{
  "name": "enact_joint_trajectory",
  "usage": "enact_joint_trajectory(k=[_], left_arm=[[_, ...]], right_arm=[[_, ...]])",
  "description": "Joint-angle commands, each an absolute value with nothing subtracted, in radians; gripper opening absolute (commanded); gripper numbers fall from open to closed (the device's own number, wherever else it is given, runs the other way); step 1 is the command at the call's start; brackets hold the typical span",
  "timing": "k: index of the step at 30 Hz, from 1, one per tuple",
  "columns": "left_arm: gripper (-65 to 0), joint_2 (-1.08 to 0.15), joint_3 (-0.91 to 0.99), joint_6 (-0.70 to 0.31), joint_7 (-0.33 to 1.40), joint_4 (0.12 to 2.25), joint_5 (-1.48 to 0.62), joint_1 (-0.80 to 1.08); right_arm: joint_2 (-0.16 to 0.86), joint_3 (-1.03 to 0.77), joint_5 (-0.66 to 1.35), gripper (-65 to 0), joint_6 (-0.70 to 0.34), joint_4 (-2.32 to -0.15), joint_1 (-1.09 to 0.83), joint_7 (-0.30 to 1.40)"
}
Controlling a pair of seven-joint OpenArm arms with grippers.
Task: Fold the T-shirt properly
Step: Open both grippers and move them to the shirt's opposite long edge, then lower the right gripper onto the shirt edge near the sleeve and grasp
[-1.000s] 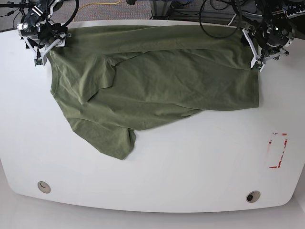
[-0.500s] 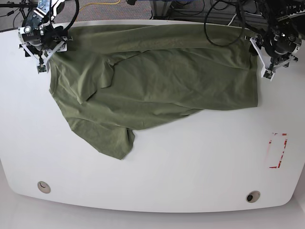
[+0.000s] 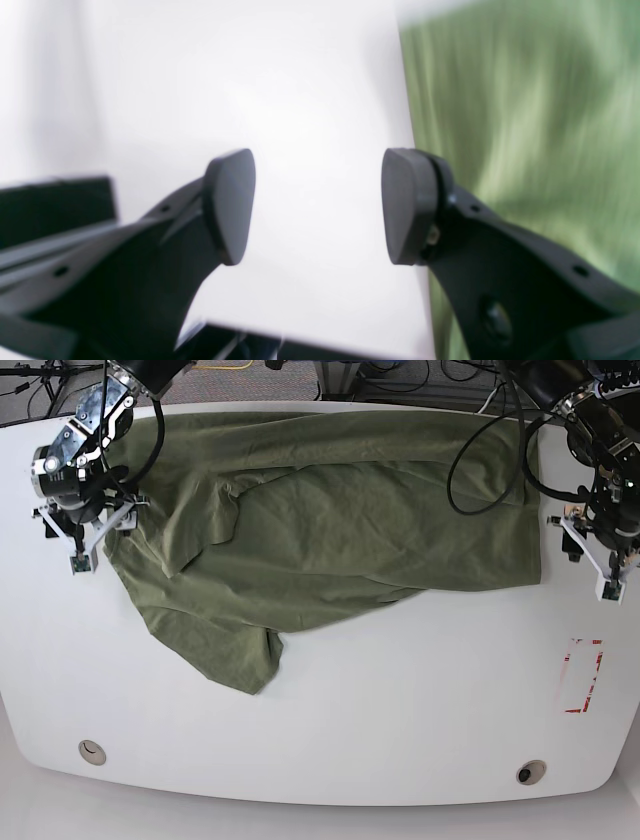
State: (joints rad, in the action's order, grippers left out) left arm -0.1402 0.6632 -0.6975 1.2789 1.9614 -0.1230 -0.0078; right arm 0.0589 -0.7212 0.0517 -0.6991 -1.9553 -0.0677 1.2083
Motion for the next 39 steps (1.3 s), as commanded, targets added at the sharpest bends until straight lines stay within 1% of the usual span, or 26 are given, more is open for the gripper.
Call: enact_joint_trajectory(k=[1, 4, 11, 14, 18, 24, 28, 35, 39], left_arm=[[-27.9, -0.156, 0.665, -0.698, 1.267, 1.951, -0.12, -0.061], [-27.9, -0.156, 0.665, -0.698, 1.264, 1.916, -0.12, -0.11], [-27.8, -0.157, 0.665, -0.698, 1.254, 1.794, -0.122, -0.213], [-27.8, -0.157, 0.668, -0.698, 1.224, 1.755, -0.122, -0.234], [-27.8, -0.157, 0.664, -0.698, 1.21, 1.727, -0.12, -0.246], [-27.8, -0.157, 0.662, -0.698, 1.208, 1.727, -0.12, -0.246], [-27.8, -0.157, 0.662, -0.698, 1.208, 1.727, -0.12, -0.239], [-27.8, -0.157, 0.664, -0.698, 1.208, 1.727, -0.12, -0.222], [-27.8, -0.157, 0.664, -0.698, 1.207, 1.727, -0.122, -0.213]], right_arm=[[0.074, -0.684, 0.056, -20.8, -0.698, -1.933, -0.008, 1.194], [0.088, -0.662, 0.056, -20.9, -0.698, -1.894, 0.044, 1.194], [0.096, -0.659, 0.053, -21.1, -0.698, -1.692, 0.203, 1.187], [0.119, -0.659, 0.053, -21.1, -0.698, -1.604, 0.269, 1.171], [0.131, -0.656, 0.053, -21.1, -0.698, -1.5, 0.329, 1.098], [0.176, -0.653, 0.056, -21.1, -0.698, -1.323, 0.406, 0.992], [0.209, -0.653, 0.056, -21.1, -0.698, -1.168, 0.458, 0.894], [0.251, -0.653, 0.056, -21.1, -0.698, -0.943, 0.51, 0.736], [0.263, -0.653, 0.058, -21.1, -0.698, -0.865, 0.526, 0.671]])
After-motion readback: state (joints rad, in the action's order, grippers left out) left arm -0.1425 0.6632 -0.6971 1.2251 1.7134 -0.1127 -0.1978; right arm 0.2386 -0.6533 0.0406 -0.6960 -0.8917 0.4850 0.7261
